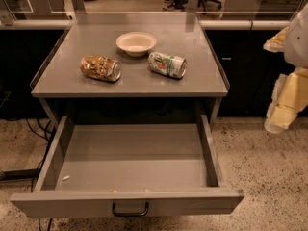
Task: Place orange can into top drawer
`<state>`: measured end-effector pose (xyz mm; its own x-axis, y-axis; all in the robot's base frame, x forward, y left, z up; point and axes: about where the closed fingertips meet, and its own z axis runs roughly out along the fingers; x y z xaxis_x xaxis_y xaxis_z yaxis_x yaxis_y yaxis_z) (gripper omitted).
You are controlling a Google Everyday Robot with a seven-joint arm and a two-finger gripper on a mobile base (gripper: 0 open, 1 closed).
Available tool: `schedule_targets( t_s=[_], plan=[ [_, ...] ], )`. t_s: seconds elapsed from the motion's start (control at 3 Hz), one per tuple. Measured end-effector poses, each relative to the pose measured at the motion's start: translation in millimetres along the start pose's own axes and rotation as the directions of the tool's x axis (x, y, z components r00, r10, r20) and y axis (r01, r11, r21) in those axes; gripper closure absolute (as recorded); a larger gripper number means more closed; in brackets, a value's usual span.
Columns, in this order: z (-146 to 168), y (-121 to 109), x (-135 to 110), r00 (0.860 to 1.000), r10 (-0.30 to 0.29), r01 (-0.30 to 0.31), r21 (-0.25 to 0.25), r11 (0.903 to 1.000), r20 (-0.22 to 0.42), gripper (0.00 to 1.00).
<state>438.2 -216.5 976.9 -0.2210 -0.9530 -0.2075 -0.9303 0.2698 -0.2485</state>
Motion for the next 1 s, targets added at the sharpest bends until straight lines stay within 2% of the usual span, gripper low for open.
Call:
schedule_targets(
  t_s=[0.33,0.67,1.0],
  plan=[
    [0,0,0,1.0,-0.001,0.001,0.001,1.0,0.001,0.0],
    [-2,-3,-20,0.996,-0.046,0.043,0.038,0.9983,0.071,0.0],
    [-10,-1,-62,0.967,-0.188,0.175,0.09,0.9805,0.171,0.0]
  ],
)
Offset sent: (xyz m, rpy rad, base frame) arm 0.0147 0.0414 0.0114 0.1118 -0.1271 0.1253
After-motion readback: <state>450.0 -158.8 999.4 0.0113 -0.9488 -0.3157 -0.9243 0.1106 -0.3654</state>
